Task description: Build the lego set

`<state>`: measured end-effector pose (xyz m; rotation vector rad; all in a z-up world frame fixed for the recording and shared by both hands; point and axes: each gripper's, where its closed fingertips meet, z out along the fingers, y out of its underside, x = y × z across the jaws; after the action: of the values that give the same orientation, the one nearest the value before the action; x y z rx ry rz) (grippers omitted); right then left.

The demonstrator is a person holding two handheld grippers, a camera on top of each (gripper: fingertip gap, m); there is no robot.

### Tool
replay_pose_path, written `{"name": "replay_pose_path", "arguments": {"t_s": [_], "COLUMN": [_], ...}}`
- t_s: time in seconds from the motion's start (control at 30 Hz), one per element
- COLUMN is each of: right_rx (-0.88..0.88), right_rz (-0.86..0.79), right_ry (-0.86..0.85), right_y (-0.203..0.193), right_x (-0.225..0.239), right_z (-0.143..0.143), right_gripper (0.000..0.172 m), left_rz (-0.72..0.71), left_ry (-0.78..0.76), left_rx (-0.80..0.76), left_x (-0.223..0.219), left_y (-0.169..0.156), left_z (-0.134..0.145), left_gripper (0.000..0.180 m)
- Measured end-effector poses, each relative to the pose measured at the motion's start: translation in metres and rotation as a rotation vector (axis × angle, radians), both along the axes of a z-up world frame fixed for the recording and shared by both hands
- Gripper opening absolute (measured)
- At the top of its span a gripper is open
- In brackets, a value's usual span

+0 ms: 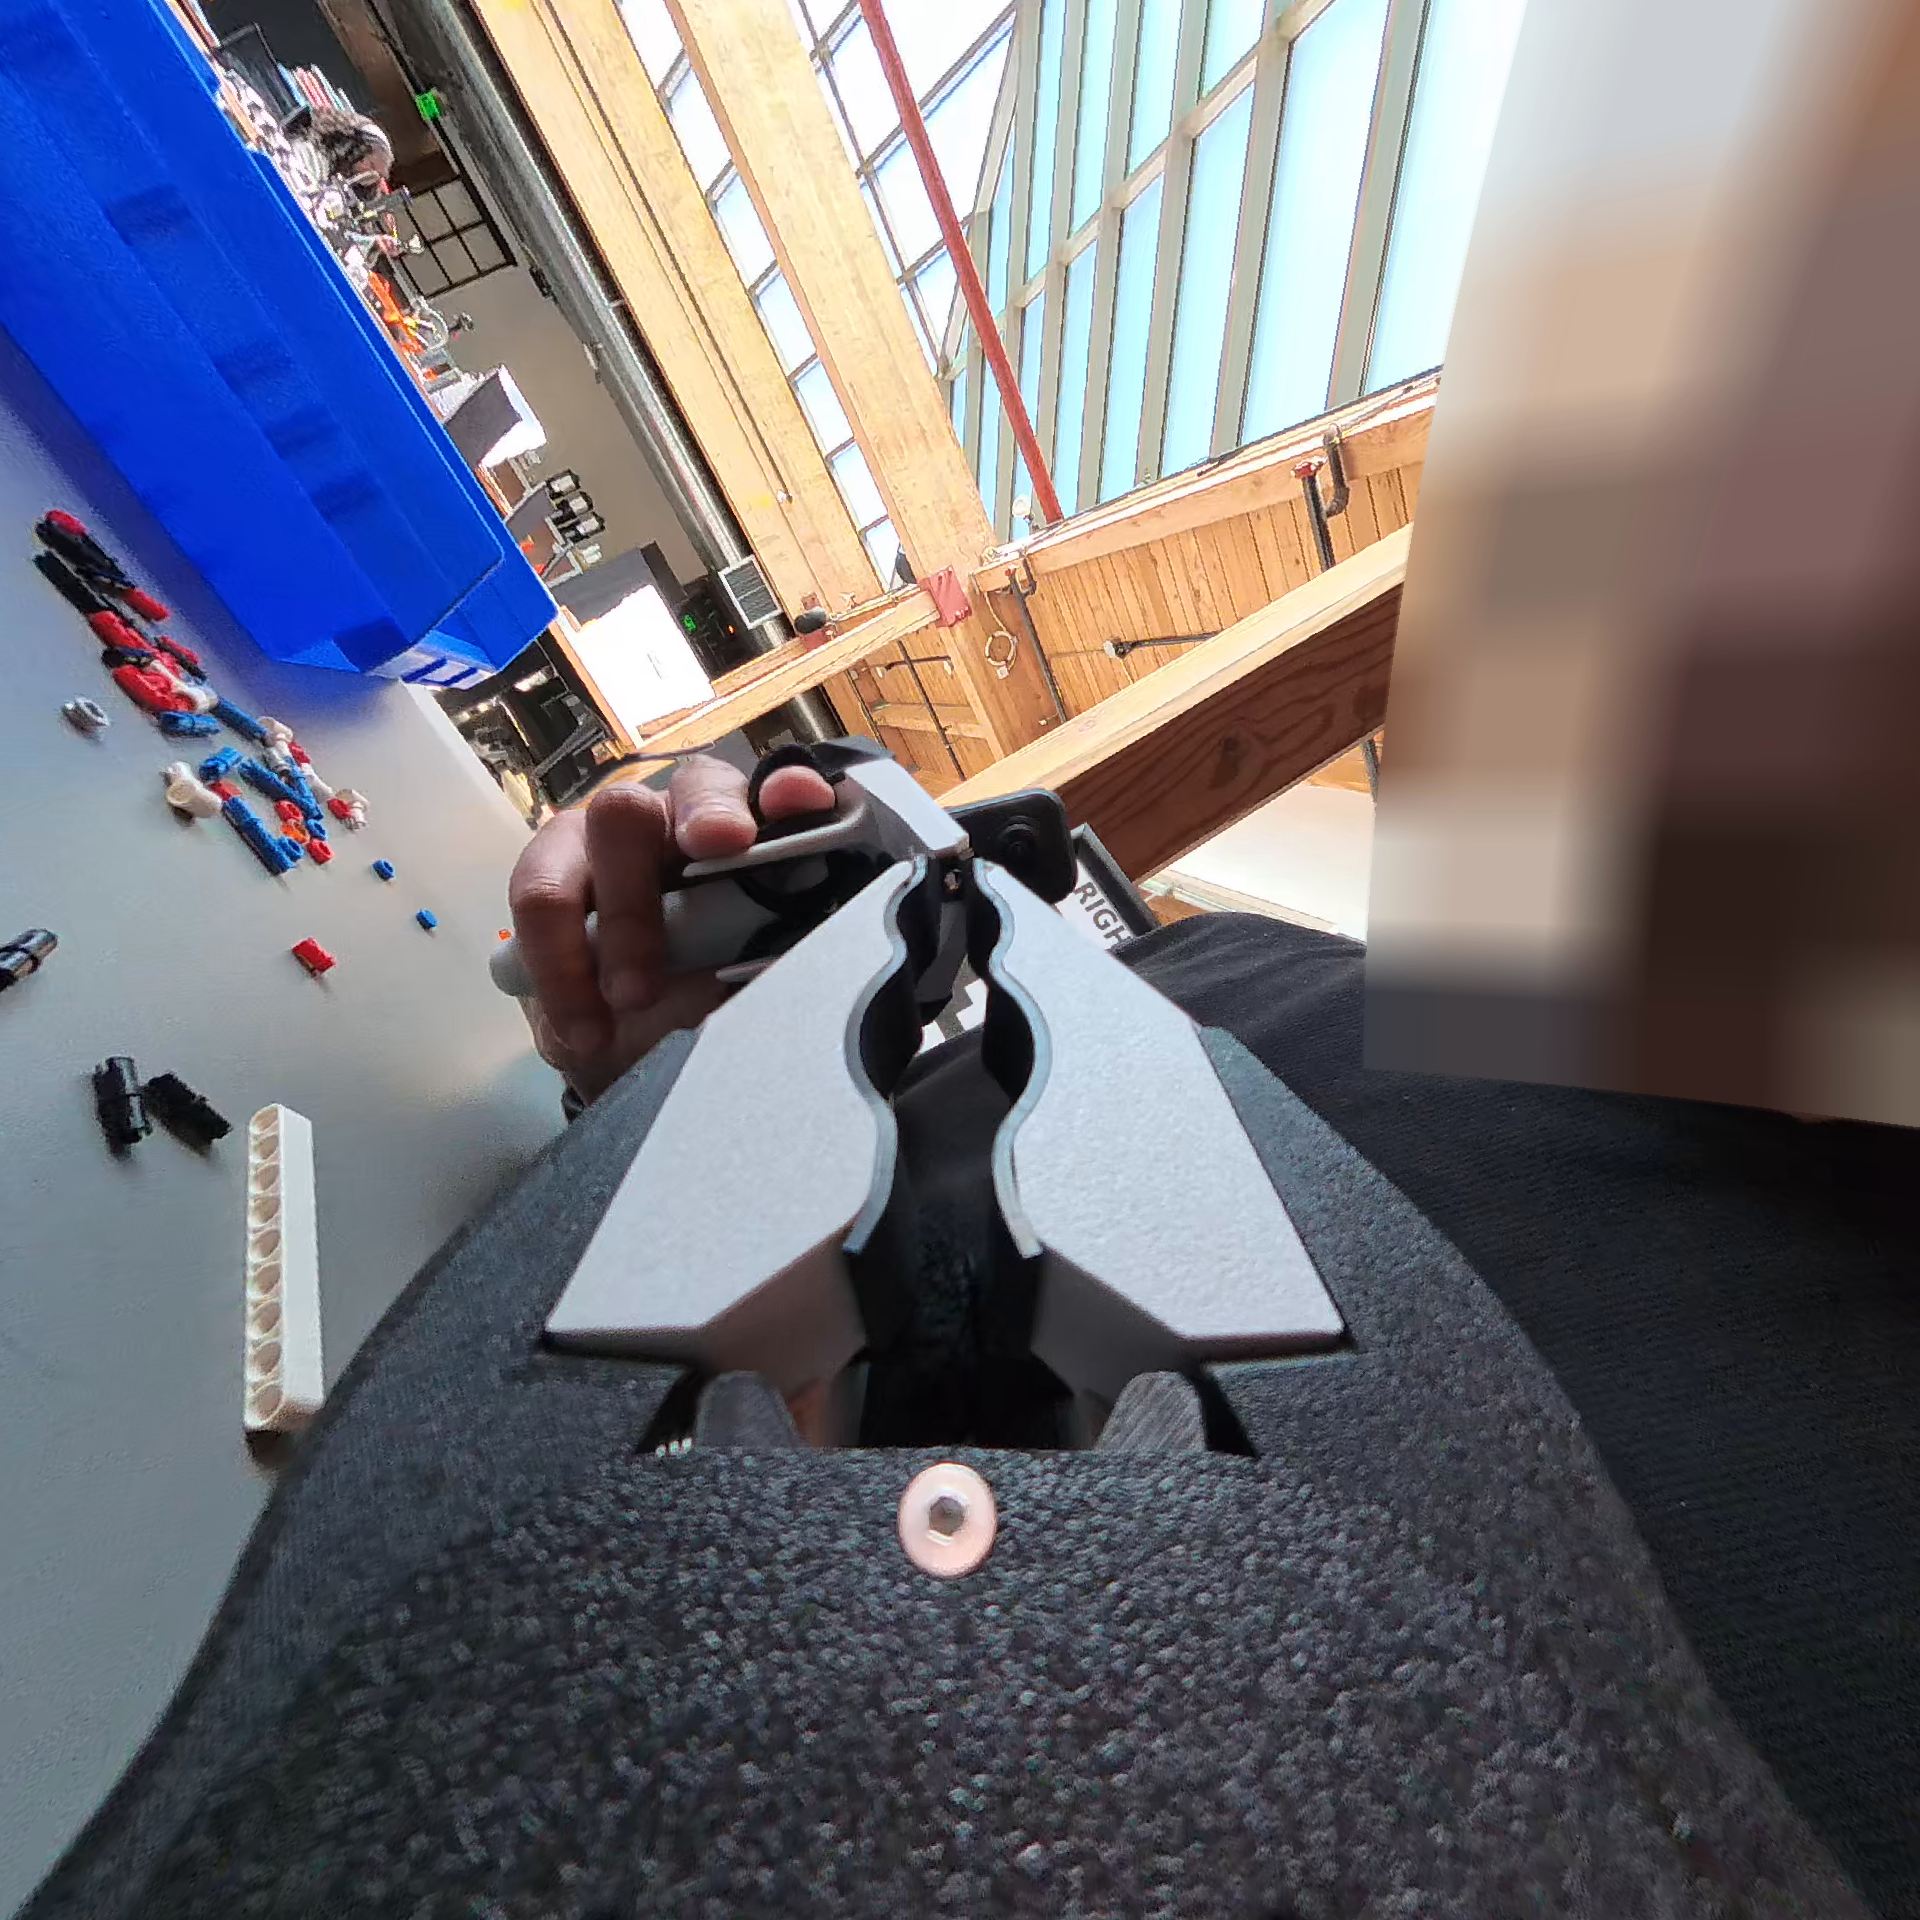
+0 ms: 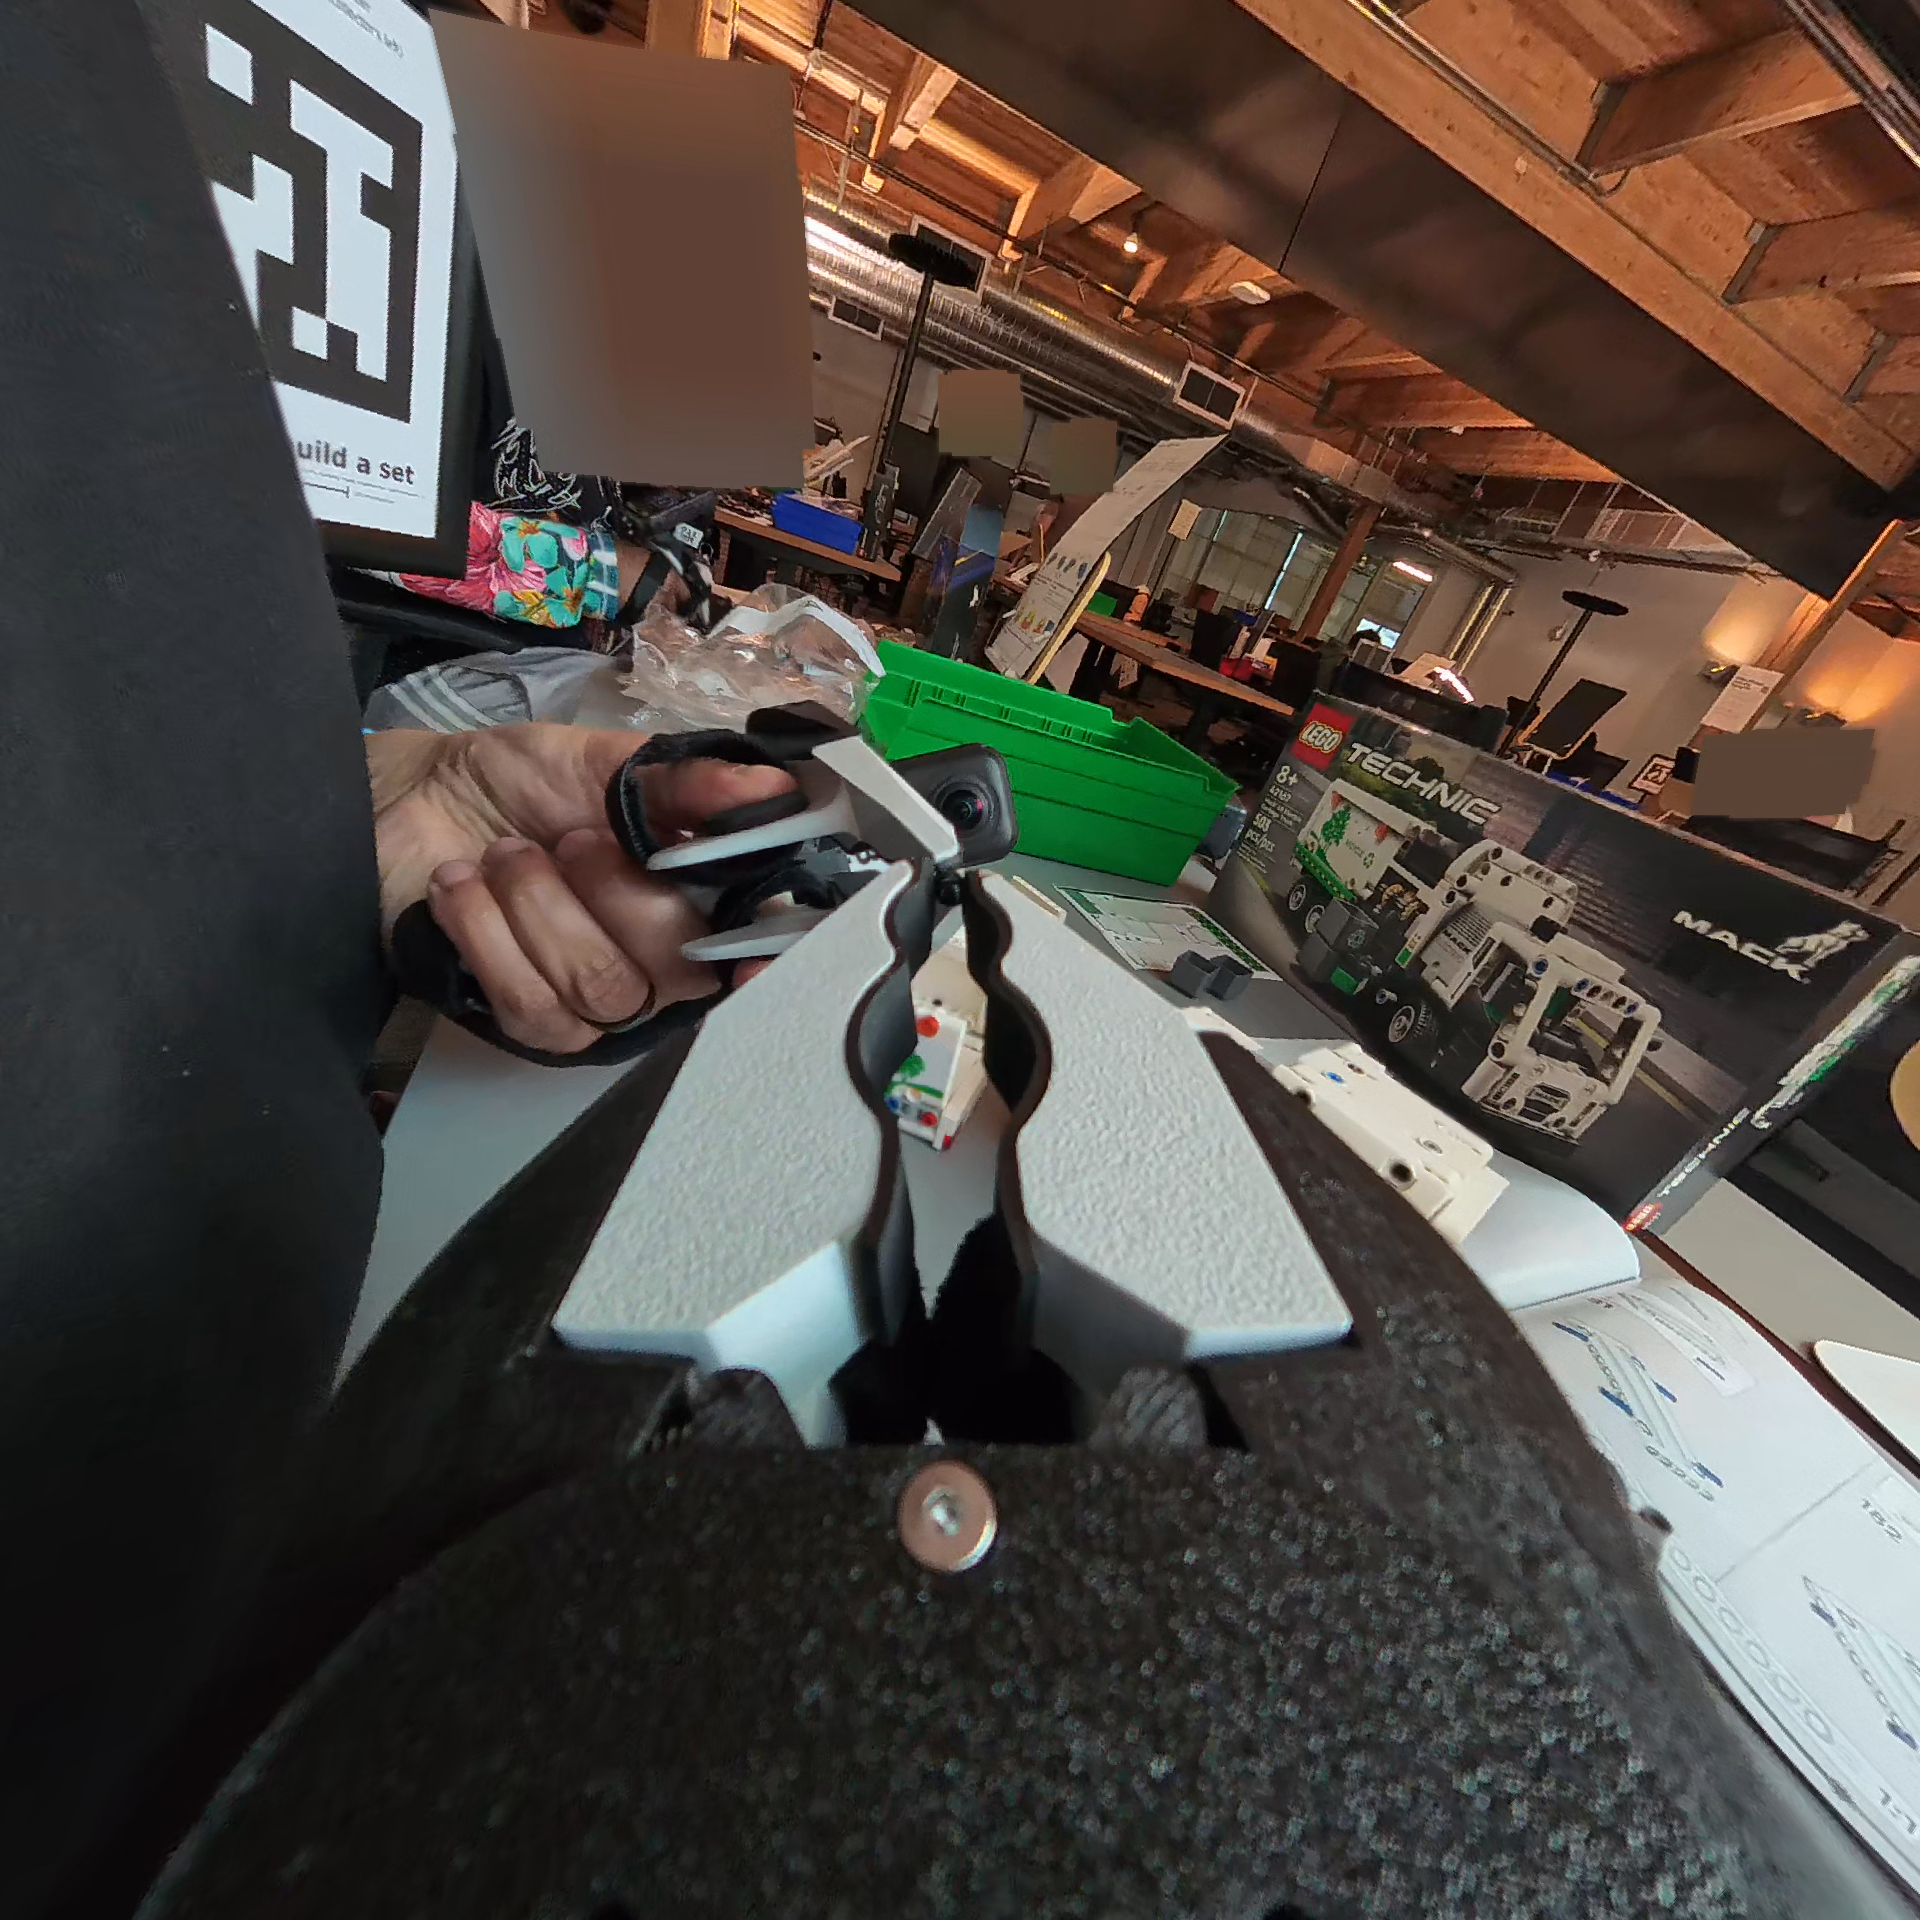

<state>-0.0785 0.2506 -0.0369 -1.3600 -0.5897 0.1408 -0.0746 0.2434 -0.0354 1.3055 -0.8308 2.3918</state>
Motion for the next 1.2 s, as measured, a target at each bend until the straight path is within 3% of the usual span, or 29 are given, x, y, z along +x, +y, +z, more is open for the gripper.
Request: {"name": "replay_pose_path", "arguments": {"t_s": [0.1, 0.2, 0.27, 0.3, 0.37, 0.47, 0.53, 0.63, 0.7, 1.0, 1.1, 1.2], "right_rx": [-0.055, -0.106, -0.139, -0.167, -0.210, -0.237, -0.246, -0.259, -0.262, -0.354, -0.383, -0.476], "right_rz": [0.035, 0.070, 0.131, 0.161, 0.183, 0.170, 0.159, 0.169, 0.161, 0.204, 0.219, 0.186], "right_ry": [0.033, 0.016, 0.019, 0.039, 0.040, -0.029, -0.063, -0.087, -0.110, -0.110, -0.128, -0.161], "right_y": [0.007, 0.015, 0.018, 0.019, 0.024, 0.034, 0.043, 0.058, 0.068, 0.098, 0.104, 0.114], "right_x": [-0.008, -0.017, -0.024, -0.026, -0.026, -0.024, -0.024, -0.029, -0.031, -0.040, -0.044, -0.045], "right_z": [0.001, 0.000, 0.004, 0.006, 0.007, 0.002, 0.000, -0.001, -0.003, -0.014, -0.018, -0.026], "right_gripper": [0.004, 0.004, 0.004, 0.003, 0.004, 0.004, 0.004, 0.004, 0.004, 0.004, 0.004, 0.004], "left_rz": [0.060, 0.183, 0.298, 0.363, 0.525, 0.768, 0.733, 0.525, 0.477, 0.454, 0.508, 0.625], "left_ry": [-0.024, -0.033, -0.030, -0.036, 0.004, 0.203, 0.318, 0.407, 0.430, 0.356, 0.342, 0.225], "left_rx": [0.046, 0.196, 0.328, 0.399, 0.605, 1.017, 1.210, 1.239, 1.297, 1.434, 1.455, 1.498], "left_x": [-0.007, -0.017, -0.032, -0.043, -0.067, -0.103, -0.117, -0.116, -0.111, -0.080, -0.073, -0.068], "left_y": [0.007, 0.018, 0.036, 0.048, 0.082, 0.151, 0.172, 0.166, 0.167, 0.163, 0.166, 0.166], "left_z": [0.002, -0.001, -0.003, -0.004, -0.016, -0.060, -0.090, -0.119, -0.129, -0.130, -0.124, -0.104], "left_gripper": [0.002, 0.004, 0.024, 0.024, 0.026, 0.029, 0.040, 0.046, 0.042, 0.019, 0.010, 0.010]}}
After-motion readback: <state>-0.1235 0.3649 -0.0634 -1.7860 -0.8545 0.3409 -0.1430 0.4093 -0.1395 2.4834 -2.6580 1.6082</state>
